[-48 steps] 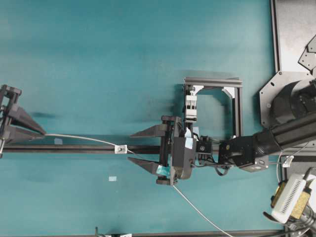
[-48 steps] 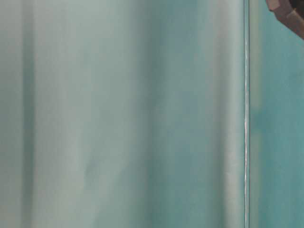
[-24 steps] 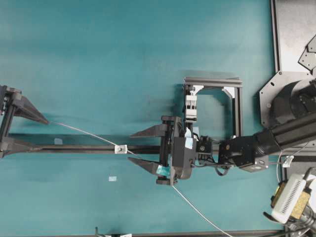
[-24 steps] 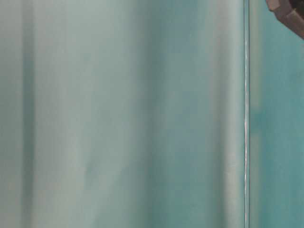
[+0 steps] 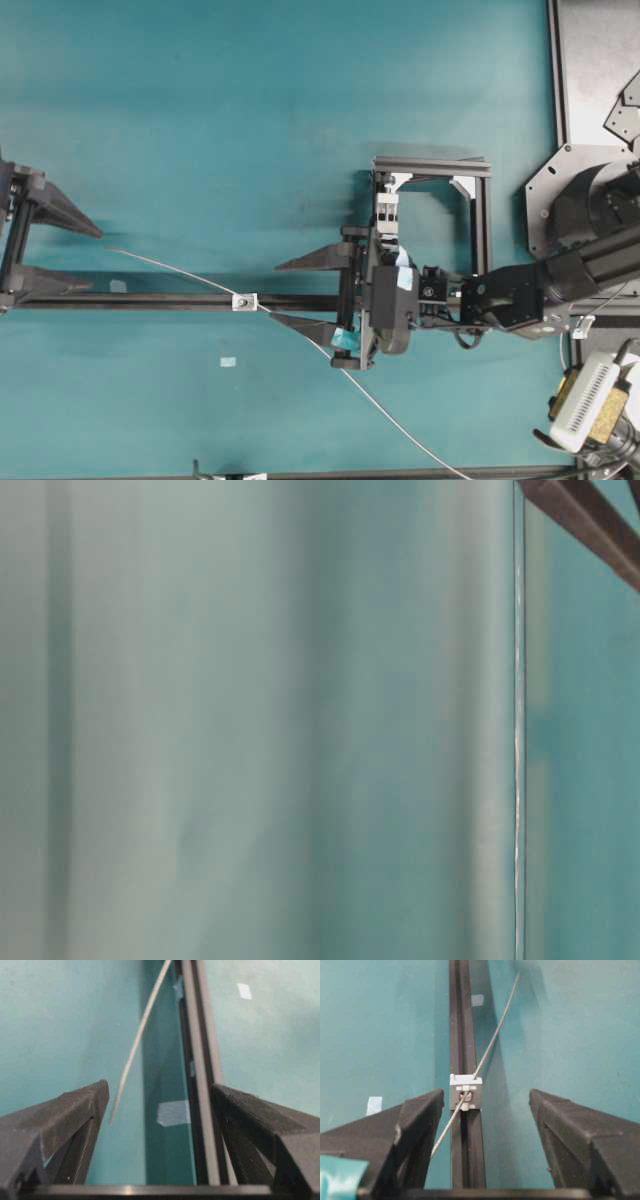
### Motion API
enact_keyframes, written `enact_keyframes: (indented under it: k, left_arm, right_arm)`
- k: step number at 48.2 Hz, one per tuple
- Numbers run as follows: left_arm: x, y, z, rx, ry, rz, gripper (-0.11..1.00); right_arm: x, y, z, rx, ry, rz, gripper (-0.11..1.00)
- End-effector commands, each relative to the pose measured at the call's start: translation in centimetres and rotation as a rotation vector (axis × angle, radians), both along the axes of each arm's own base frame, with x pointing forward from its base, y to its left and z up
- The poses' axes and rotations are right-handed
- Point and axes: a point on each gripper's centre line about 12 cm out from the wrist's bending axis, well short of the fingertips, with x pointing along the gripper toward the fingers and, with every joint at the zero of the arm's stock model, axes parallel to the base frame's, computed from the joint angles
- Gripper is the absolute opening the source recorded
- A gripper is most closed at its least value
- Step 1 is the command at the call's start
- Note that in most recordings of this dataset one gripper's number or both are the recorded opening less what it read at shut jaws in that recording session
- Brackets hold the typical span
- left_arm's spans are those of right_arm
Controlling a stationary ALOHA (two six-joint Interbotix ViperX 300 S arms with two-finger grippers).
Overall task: Insert the wire into the hole on the right side and pull it with the left arm.
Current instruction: 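Pull the wire leftward through the clip with the left gripper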
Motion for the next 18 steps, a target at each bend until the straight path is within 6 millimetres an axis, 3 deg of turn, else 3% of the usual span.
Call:
enact_keyframes:
  k: [1, 18]
  left_arm:
    - [0.55, 0.32, 0.73, 0.000, -0.033, 0.013, 0.86]
    - [0.89, 1.30, 1.71, 0.057, -0.080, 0.026, 0.86]
  right_arm:
    - [0.01, -0.06, 1.53, 0.017, -0.042, 0.000, 0.79]
    - [-0.63, -0.93, 1.83, 0.017, -0.042, -0.014, 0.79]
